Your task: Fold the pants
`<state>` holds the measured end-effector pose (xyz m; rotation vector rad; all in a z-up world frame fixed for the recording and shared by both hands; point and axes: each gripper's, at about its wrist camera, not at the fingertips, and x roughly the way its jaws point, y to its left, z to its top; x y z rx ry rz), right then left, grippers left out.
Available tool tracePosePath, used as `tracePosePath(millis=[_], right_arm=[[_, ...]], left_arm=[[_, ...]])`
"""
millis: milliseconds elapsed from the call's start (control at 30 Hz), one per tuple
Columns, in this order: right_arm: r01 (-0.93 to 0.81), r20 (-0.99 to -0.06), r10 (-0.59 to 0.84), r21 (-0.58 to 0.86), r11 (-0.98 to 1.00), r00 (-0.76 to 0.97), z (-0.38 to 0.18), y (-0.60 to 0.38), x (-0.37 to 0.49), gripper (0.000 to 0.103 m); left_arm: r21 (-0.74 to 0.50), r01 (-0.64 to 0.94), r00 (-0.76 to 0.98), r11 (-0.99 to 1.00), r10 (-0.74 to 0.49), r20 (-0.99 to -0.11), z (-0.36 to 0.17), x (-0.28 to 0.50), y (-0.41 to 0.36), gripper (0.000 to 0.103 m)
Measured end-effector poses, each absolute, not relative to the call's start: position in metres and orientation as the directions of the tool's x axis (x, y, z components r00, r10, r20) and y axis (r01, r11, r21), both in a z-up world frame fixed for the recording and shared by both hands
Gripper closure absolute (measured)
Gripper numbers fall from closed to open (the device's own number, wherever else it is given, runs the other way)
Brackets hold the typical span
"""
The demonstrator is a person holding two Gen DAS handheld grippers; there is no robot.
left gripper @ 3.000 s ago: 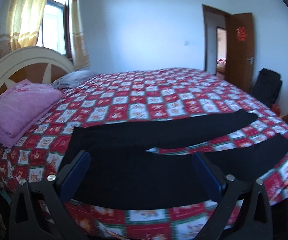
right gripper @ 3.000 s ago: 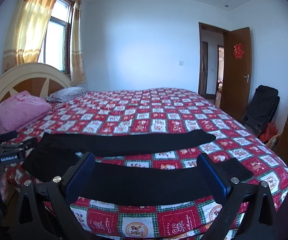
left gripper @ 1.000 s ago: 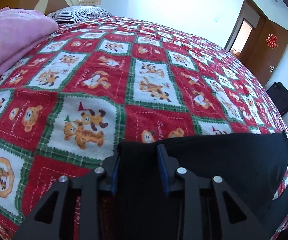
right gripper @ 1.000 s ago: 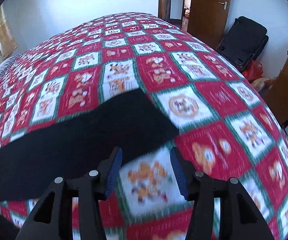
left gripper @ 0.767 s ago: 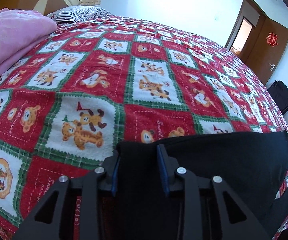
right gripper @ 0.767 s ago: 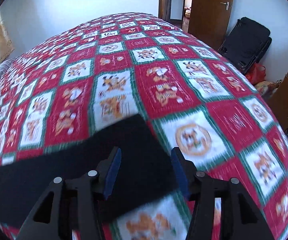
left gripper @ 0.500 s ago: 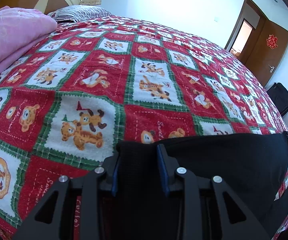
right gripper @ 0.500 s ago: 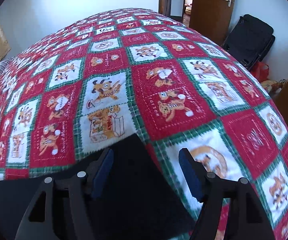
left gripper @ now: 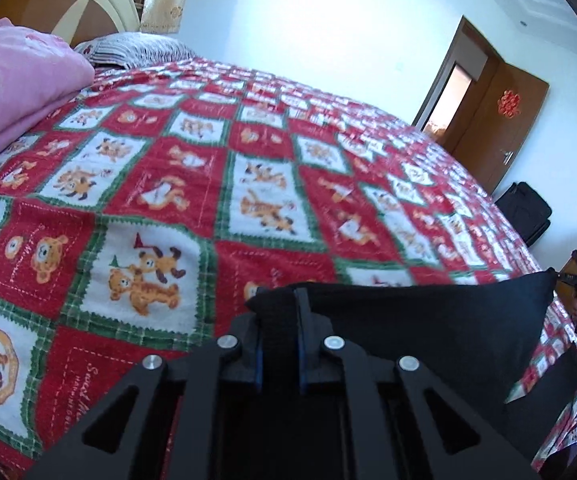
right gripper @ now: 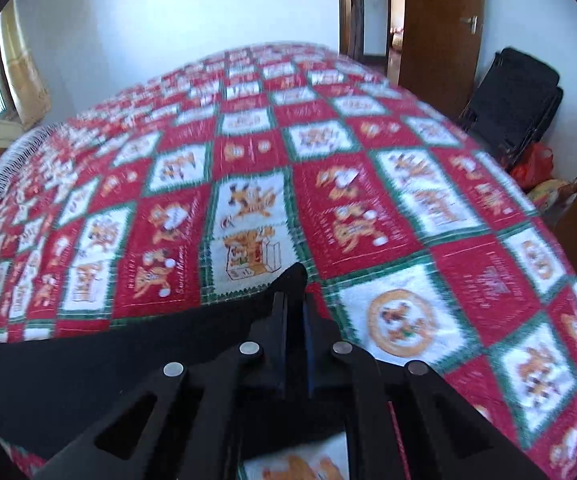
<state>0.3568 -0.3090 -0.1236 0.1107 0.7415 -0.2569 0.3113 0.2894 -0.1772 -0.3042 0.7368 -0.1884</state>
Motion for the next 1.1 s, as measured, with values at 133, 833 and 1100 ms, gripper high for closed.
tracePosePath(millis=[133, 833, 1100], right_arm=[[0.247, -0.622, -0.196, -0.005, 0.969, 0.758, -0.101, -0.304, 0.319, 0.097], [0.273, -0.523, -0.167, 0.132, 0.953, 0.836, -0.131, -0.324, 0.13, 0.097], [0.303, -0.57, -0.167, 0.153, 0.94, 0.805, -0.162, -0.341, 0.082, 0.097]], left_arm=[[-0.356, 0.084, 0.753, 0.931, -0.293, -0.589, -0.165, 0.301, 0.29, 0.091], [-0.441, 0.324, 0.813, 0.837, -0.485, -0.322, -0.157, 0.184, 0.305, 0.091], [-0.394, 0.335, 0.793, 0.856, -0.482, -0.374, -0.185, 0.154, 0.303, 0.089]])
